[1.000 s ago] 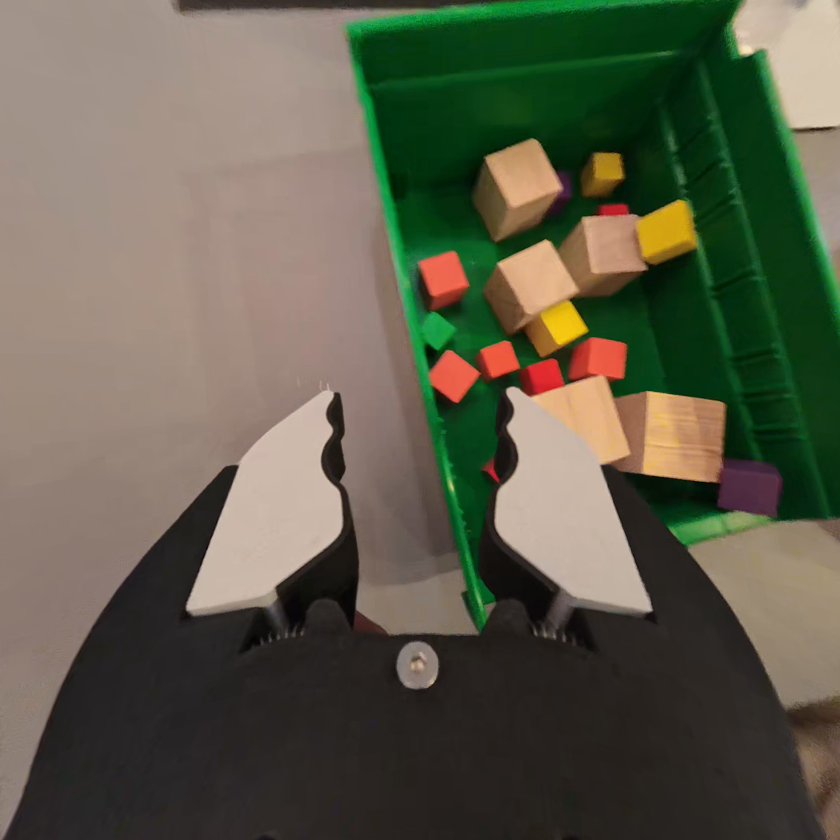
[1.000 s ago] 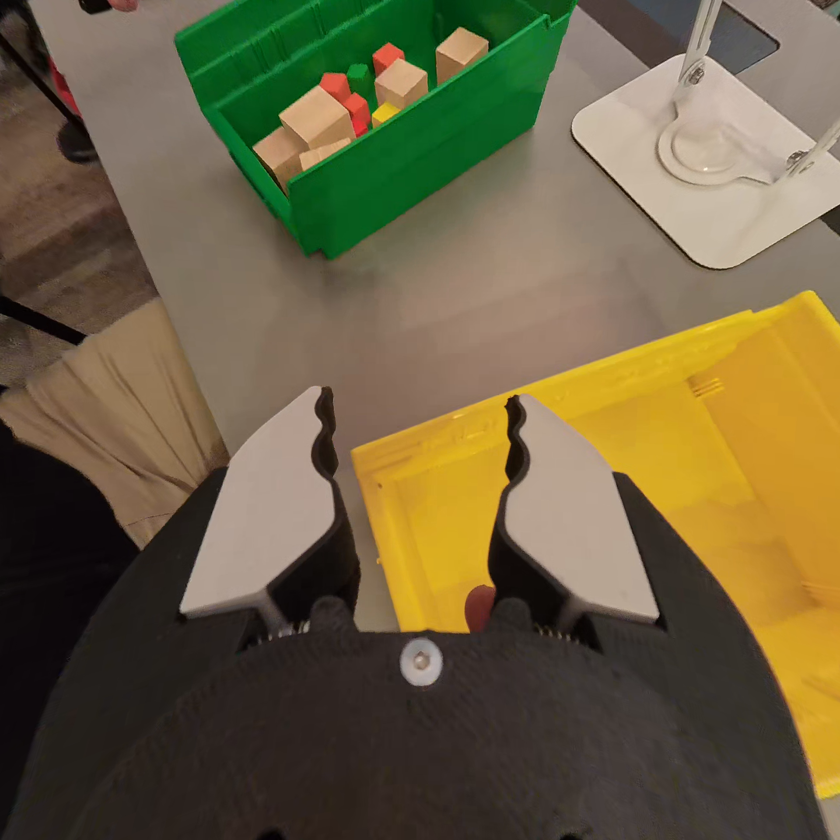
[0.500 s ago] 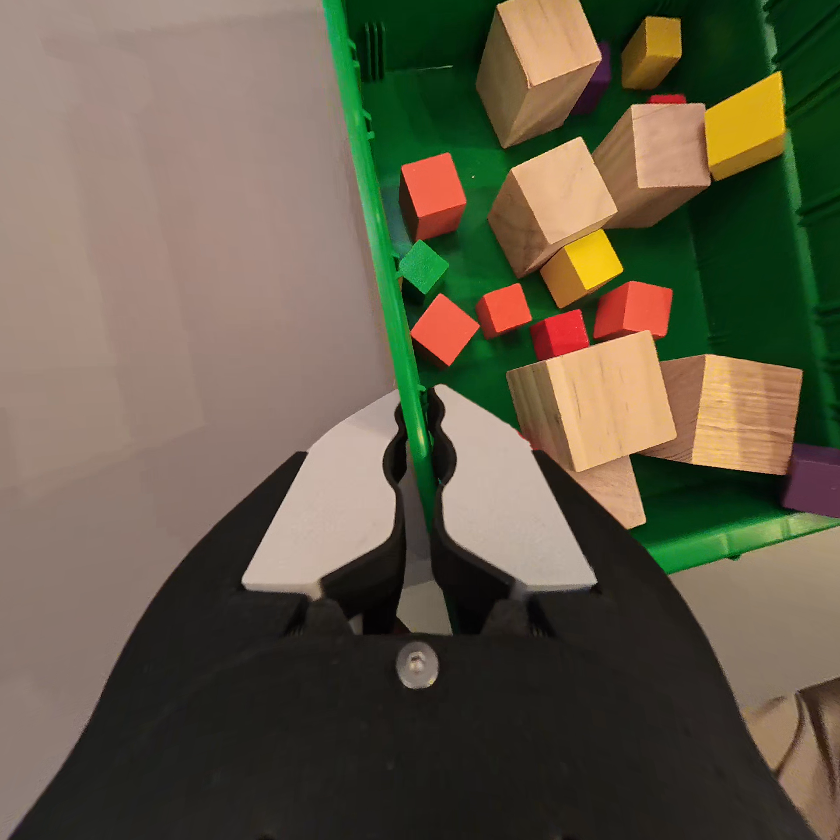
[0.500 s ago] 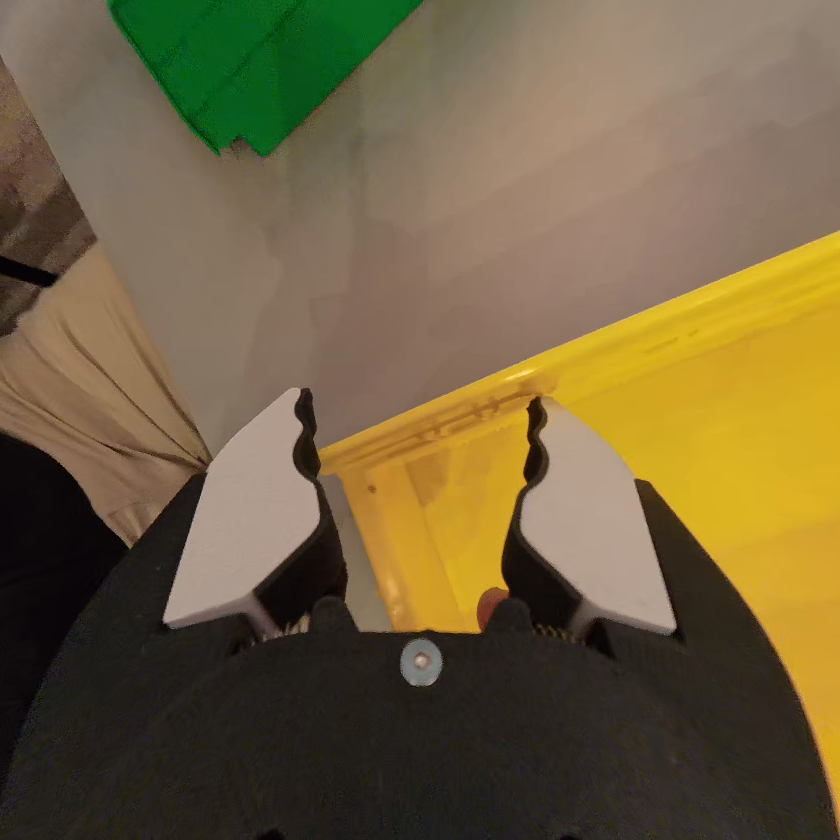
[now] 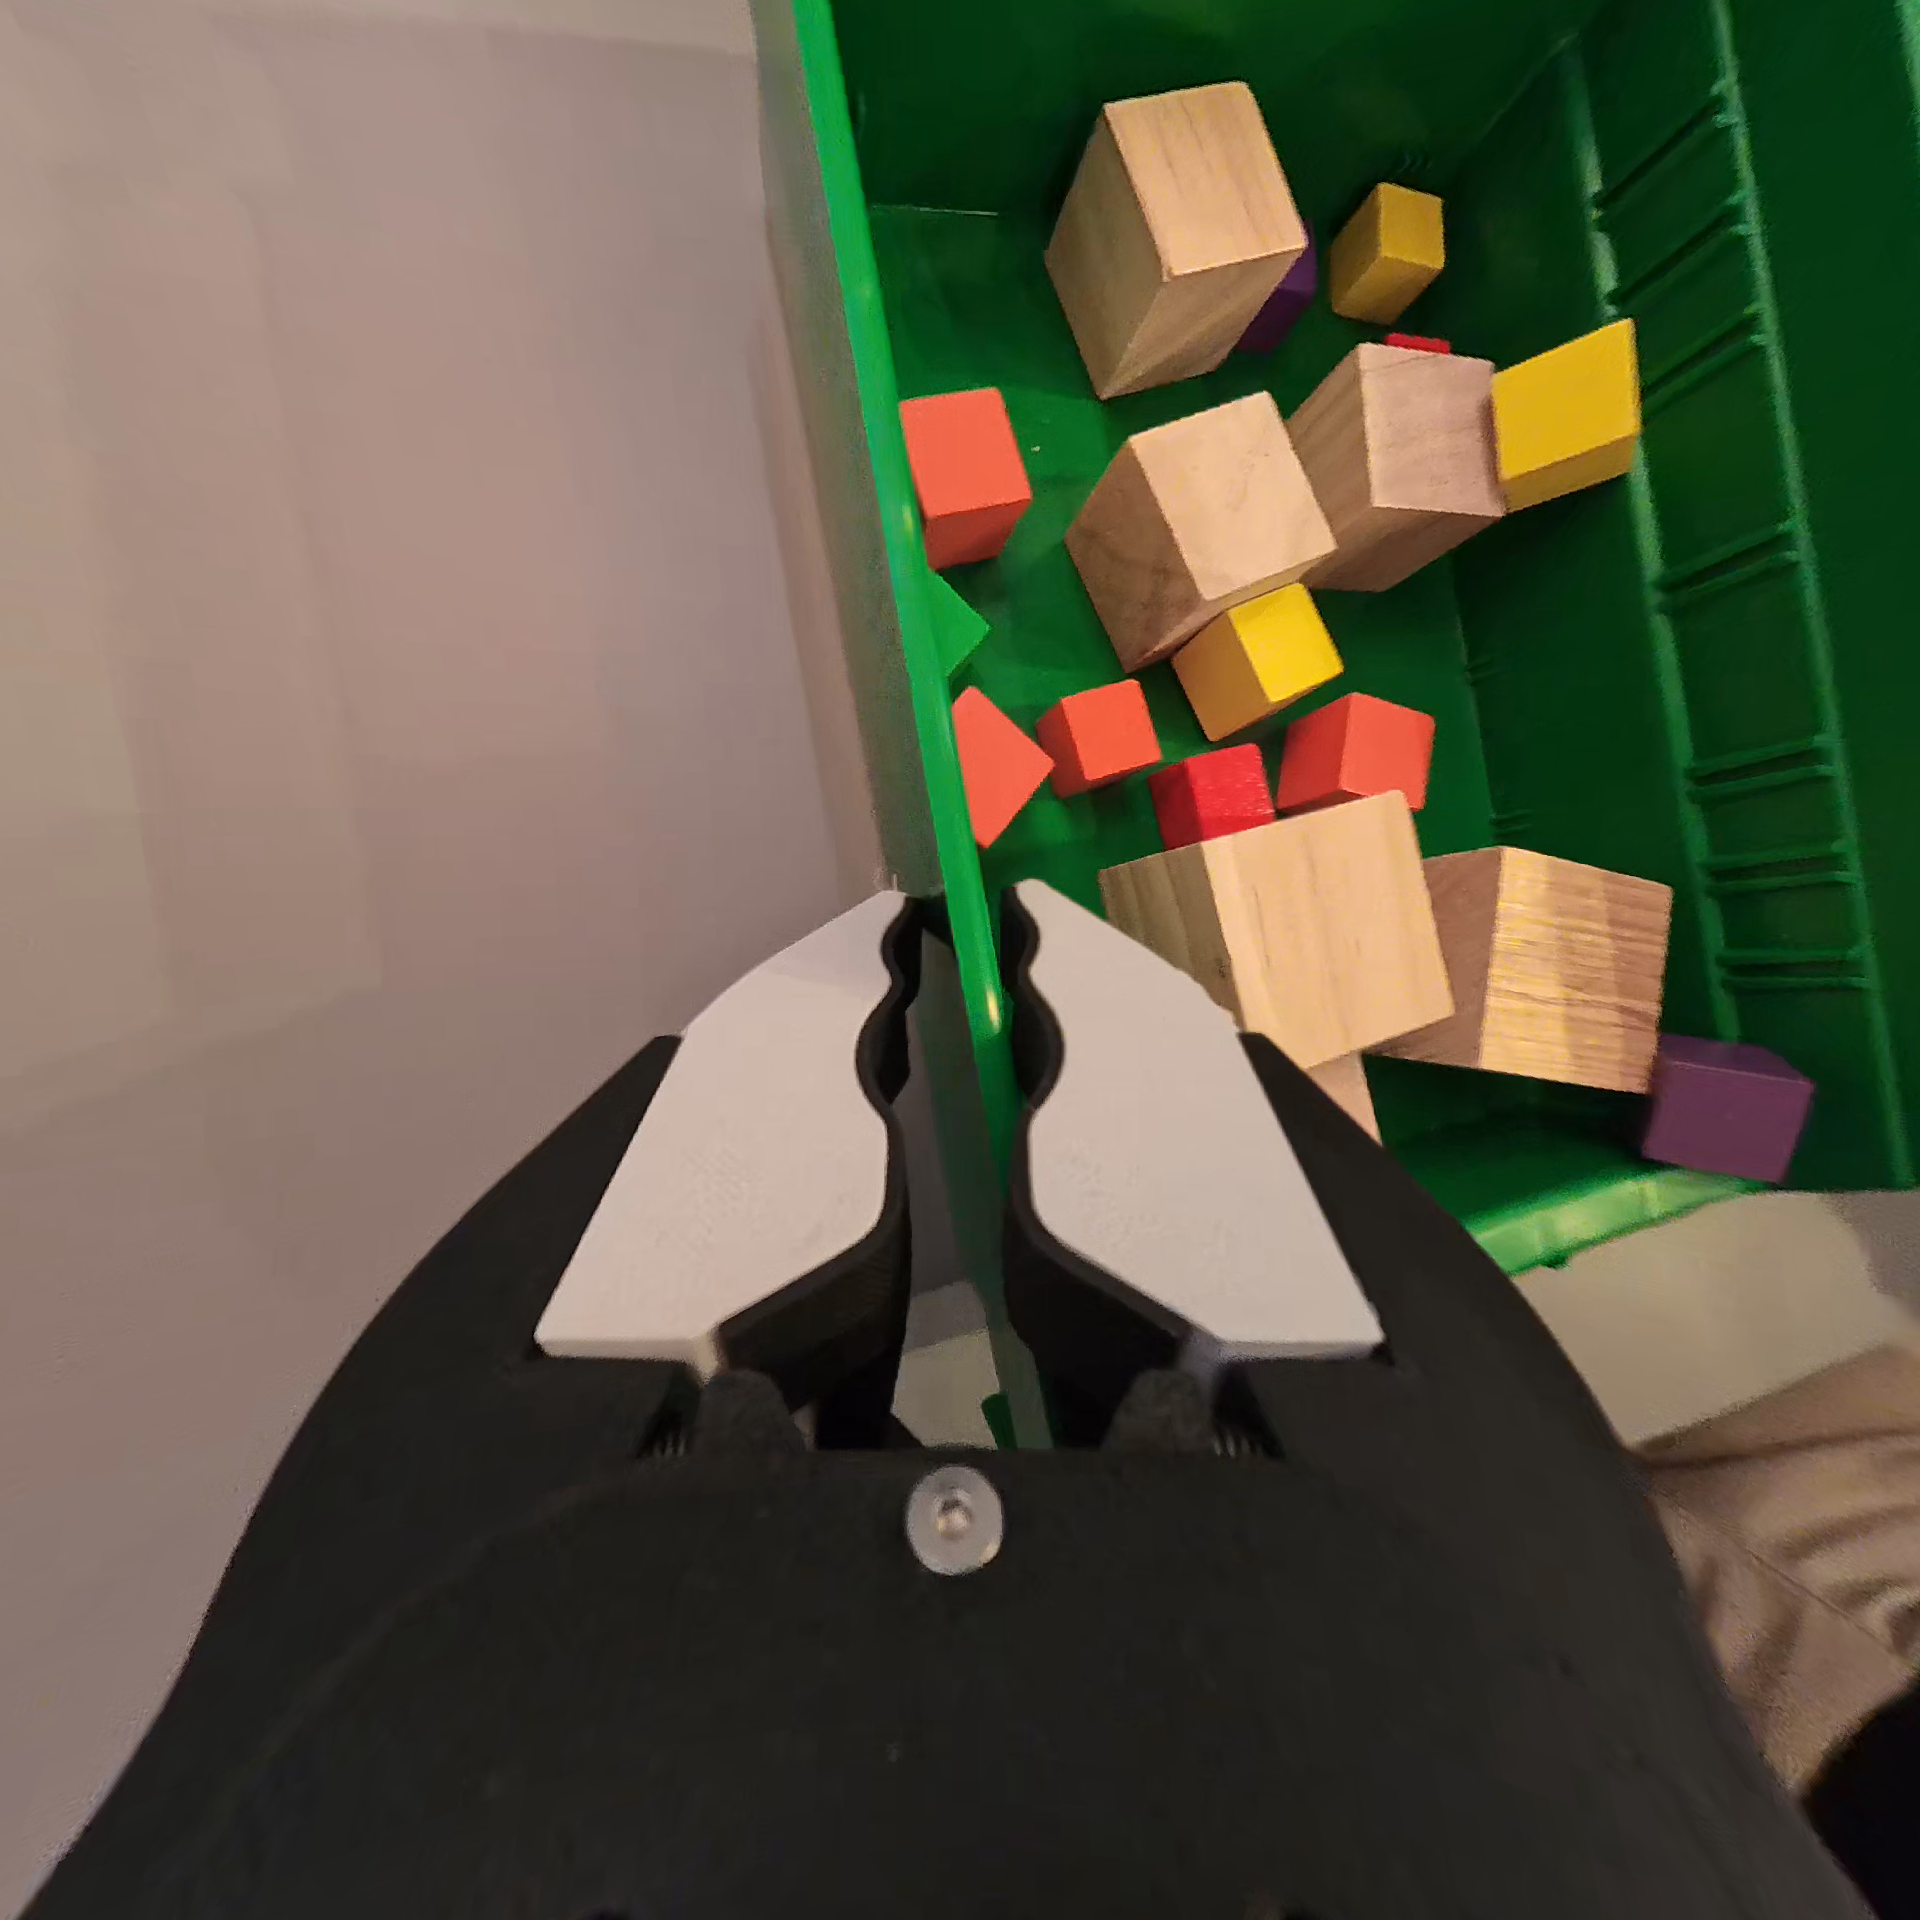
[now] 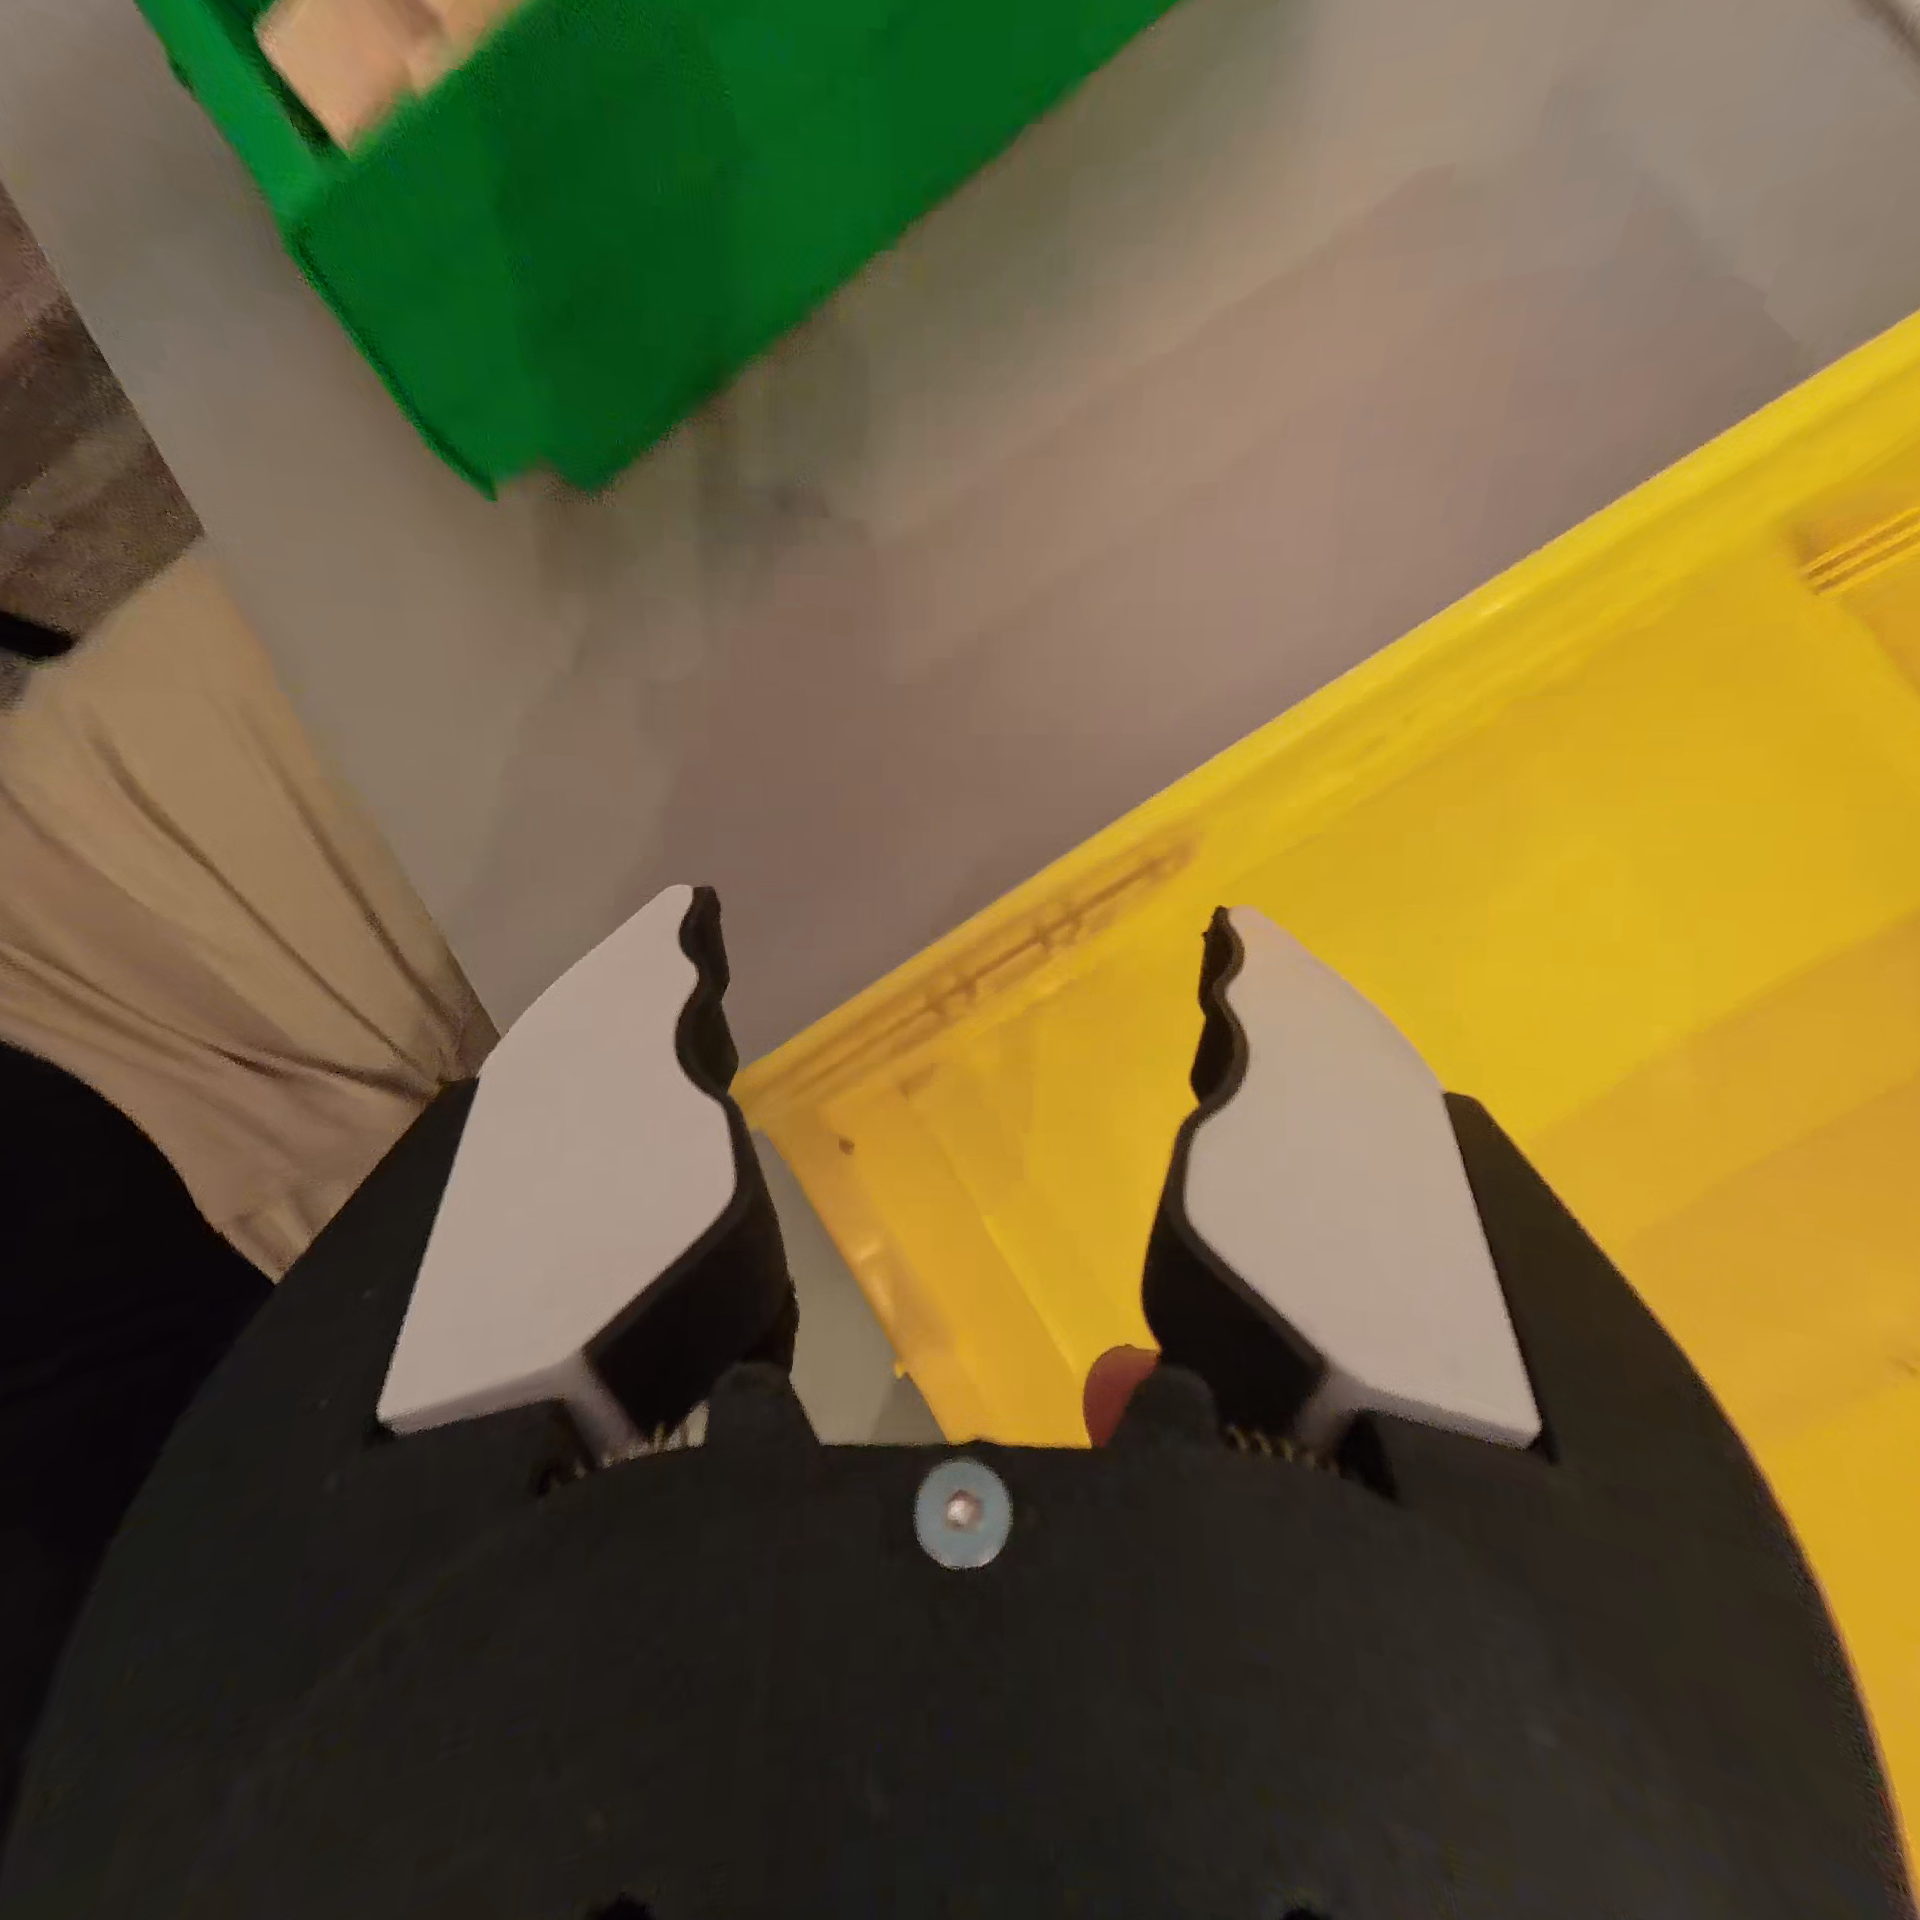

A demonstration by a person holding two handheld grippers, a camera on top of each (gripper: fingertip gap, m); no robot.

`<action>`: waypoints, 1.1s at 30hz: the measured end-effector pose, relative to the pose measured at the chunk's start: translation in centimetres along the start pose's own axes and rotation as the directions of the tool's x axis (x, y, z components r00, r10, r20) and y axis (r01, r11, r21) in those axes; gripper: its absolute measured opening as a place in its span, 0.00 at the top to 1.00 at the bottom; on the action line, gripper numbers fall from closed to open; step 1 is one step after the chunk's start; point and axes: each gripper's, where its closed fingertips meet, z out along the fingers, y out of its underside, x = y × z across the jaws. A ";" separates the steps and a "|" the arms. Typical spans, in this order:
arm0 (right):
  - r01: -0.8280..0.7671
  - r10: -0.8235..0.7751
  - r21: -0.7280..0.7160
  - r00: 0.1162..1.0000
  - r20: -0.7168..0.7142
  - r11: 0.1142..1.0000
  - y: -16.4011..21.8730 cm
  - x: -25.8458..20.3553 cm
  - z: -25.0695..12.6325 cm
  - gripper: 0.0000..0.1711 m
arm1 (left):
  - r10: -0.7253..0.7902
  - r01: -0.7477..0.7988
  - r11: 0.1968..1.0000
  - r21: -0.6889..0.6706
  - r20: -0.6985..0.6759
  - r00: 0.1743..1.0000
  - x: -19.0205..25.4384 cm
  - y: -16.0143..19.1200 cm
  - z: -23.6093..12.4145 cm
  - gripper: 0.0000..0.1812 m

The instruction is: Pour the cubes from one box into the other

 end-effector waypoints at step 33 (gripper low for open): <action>0.040 -0.012 -0.235 0.993 0.121 0.971 -13.3 -2.8 12.6 0.91 | 0.274 -0.263 0.954 -0.146 0.061 0.960 -0.2 -6.1 2.4 0.98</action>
